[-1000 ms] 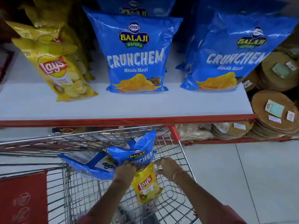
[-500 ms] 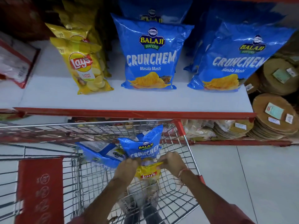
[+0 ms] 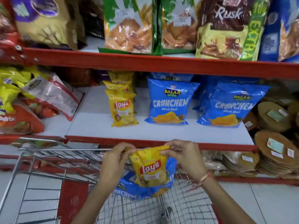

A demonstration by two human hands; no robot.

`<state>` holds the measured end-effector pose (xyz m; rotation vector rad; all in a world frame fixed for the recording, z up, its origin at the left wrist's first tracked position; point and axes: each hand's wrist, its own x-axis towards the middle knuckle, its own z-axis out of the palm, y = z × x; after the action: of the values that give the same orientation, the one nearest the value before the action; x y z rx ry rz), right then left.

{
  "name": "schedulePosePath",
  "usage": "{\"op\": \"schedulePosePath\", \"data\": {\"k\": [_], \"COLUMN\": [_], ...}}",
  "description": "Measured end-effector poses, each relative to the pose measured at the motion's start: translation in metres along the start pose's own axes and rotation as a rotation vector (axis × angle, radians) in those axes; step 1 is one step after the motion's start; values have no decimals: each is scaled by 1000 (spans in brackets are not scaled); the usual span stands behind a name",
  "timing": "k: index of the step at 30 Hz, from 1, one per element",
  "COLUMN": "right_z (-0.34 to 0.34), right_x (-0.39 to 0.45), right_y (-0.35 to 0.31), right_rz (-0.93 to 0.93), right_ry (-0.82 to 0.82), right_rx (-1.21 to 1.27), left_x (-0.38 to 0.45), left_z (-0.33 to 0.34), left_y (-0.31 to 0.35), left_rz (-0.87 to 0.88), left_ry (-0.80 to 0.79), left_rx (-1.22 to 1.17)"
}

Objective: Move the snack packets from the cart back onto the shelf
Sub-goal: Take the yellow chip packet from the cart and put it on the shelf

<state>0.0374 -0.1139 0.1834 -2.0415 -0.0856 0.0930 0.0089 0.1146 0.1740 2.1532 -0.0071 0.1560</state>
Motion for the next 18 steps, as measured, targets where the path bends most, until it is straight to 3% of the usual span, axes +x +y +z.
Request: {"op": "schedulePosePath", "data": {"k": [7,12,18], "right_z": [5,20,46], "right_x": [63,113,135], "right_y": [-64,-61,-33], "right_rz": [-175,-161,-32], "right_ry": [133,186,159], "right_rx": [68,40,51], "left_x": [76,123,142], "left_z": [-49,-51,-37], "left_y": [21,11,-22], "left_rz": [202,220,107], "left_ry": [236,226,133], "left_rx": [25,103,78]}}
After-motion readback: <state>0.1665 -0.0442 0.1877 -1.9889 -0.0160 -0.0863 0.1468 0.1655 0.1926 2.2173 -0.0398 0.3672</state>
